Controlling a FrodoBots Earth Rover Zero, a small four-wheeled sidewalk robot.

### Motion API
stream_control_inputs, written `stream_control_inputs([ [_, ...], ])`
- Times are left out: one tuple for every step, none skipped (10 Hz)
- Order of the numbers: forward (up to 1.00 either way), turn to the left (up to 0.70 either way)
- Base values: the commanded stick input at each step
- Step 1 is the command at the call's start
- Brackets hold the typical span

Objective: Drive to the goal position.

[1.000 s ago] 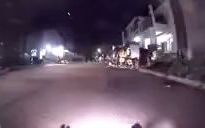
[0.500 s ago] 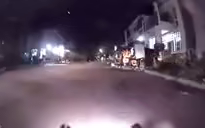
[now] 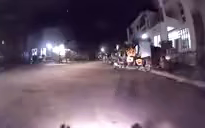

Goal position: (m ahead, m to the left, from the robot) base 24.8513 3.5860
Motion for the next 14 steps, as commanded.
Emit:
stream_control_inputs([
  [1.0,-0.32],
  [1.0,-0.23],
  [1.0,-0.14],
  [1.0,-0.06],
  [1.0,0.0],
  [1.0,0.0],
  [1.0,0.0],
  [1.0,0.0],
  [1.0,0.0],
  [1.0,0.0],
  [1.0,0.0],
  [1.0,0.0],
  [1.0,0.0],
  [1.0,0.0],
])
